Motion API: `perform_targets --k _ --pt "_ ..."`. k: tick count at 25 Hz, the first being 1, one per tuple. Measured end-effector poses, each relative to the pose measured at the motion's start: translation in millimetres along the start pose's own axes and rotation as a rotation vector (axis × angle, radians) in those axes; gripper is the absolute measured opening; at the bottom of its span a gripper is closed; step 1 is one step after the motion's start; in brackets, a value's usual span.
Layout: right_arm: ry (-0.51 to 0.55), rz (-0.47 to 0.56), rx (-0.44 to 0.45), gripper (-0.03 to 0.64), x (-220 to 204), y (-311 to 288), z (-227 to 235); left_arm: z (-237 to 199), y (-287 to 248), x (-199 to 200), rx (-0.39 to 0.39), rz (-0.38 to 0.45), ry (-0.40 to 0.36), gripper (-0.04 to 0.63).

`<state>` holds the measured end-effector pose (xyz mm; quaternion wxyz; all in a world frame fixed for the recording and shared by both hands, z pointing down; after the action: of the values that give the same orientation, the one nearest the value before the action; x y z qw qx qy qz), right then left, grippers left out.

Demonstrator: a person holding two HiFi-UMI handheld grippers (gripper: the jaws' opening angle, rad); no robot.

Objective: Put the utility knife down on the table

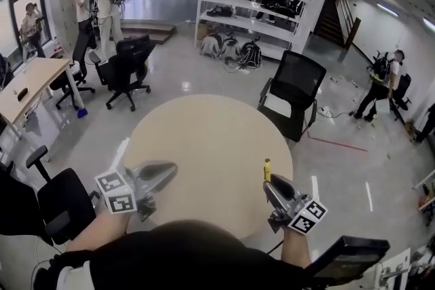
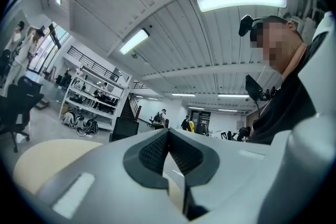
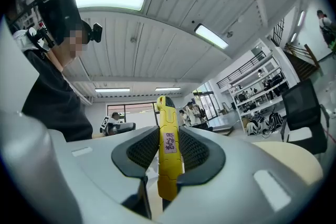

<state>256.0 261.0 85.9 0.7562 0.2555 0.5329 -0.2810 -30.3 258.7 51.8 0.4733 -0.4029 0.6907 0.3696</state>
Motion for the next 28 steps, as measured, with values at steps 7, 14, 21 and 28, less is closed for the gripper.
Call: perform_targets --k 7,14,21,28 --pt "-0.039 -0.023 0.044 0.132 -9.6 -19.5 30.5 -16.8 -19.3 -9.0 0.038 -0.024 0.018 -0.002" --pt "-0.018 -0.038 -0.025 0.132 -14.2 -73.9 38.4 -81.8 -5.1 -4.5 -0.013 -0.014 0.042 -0.002" --pt "0.012 -0.043 -0.128 0.132 -19.8 -134.6 27.7 -157.9 22.7 5.3 -0.097 -0.014 0.062 -0.002" --pt "0.006 -0.064 -0.148 0.132 -29.5 -151.7 27.9 -185.2 10.1 -7.6 -0.145 -0.039 0.089 -0.002"
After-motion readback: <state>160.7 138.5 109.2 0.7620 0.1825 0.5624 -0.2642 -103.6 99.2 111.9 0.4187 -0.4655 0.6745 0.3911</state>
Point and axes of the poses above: the fingertips, and each gripper's own axes: y backward along the fingers, z to its right, x out of its top, the point moved 2 cm from there along y, backward along the fingers, and after that the axes turned 10 degrees about -x, right-handed, at the moved point
